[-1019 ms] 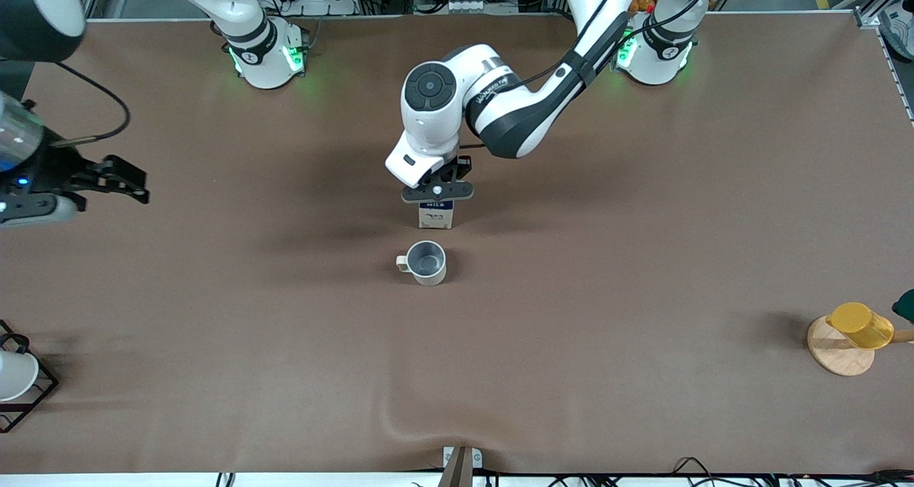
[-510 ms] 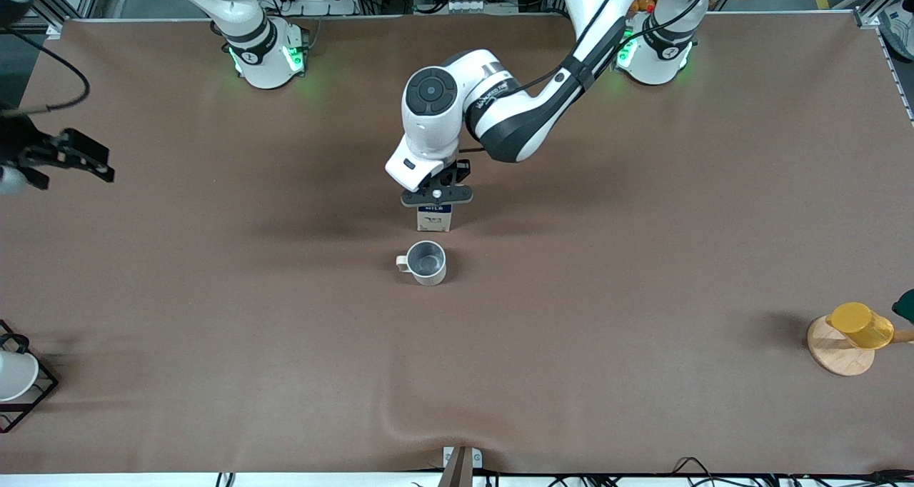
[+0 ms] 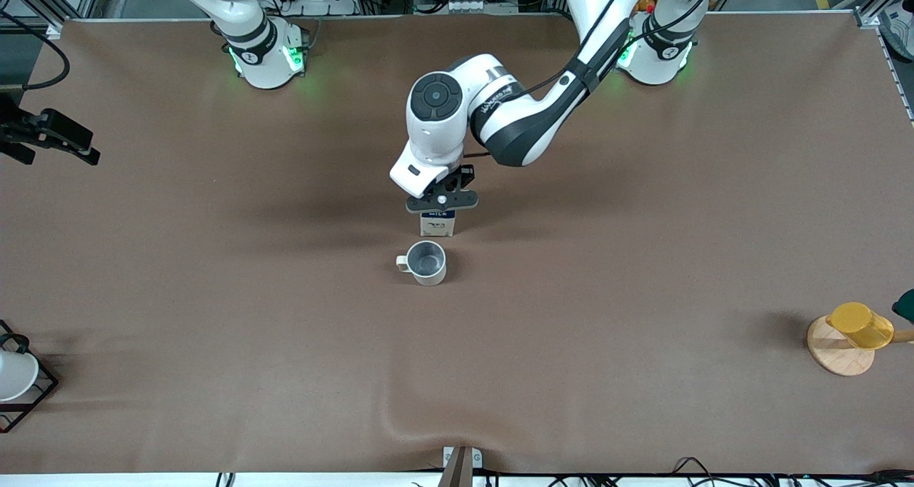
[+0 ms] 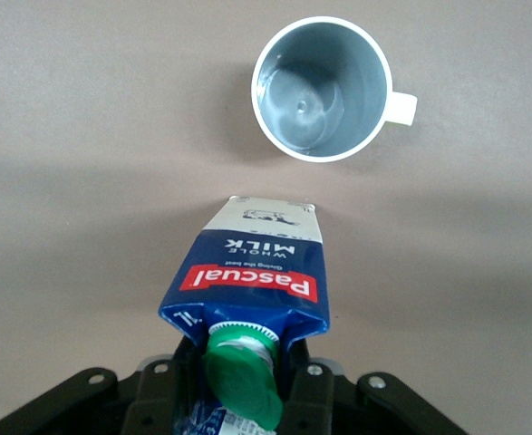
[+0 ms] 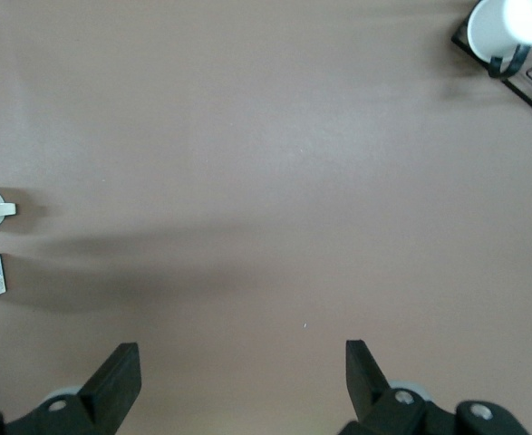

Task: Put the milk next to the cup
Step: 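Move the milk carton beside the mug while the right arm withdraws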

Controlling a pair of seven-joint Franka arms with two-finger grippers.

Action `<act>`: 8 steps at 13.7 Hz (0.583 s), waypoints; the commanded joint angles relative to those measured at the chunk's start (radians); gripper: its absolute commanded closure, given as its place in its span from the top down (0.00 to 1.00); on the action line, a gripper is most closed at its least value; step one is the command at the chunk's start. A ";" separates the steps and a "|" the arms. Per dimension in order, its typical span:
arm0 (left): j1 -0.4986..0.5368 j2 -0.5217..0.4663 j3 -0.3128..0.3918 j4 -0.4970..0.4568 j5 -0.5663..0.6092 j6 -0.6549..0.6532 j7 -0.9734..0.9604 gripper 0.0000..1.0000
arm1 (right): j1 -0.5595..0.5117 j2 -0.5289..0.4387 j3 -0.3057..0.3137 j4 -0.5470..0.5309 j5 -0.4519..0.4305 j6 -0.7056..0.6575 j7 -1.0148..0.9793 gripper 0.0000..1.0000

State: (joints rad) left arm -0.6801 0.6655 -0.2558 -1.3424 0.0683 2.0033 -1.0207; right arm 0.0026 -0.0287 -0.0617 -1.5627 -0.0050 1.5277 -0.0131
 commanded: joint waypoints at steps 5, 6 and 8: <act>-0.009 0.022 0.012 0.022 0.028 0.035 -0.018 1.00 | -0.055 -0.008 0.014 0.003 0.037 -0.018 0.021 1.00; -0.009 0.011 0.012 0.022 0.028 0.034 -0.019 1.00 | -0.055 -0.007 0.014 0.003 0.037 -0.026 0.021 1.00; -0.007 -0.033 0.012 0.020 0.028 0.011 -0.019 1.00 | -0.055 -0.007 0.014 0.003 0.037 -0.032 0.021 1.00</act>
State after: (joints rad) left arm -0.6810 0.6772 -0.2484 -1.3280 0.0684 2.0387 -1.0207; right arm -0.0314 -0.0287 -0.0617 -1.5623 0.0159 1.5095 -0.0072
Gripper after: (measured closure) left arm 0.000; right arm 0.000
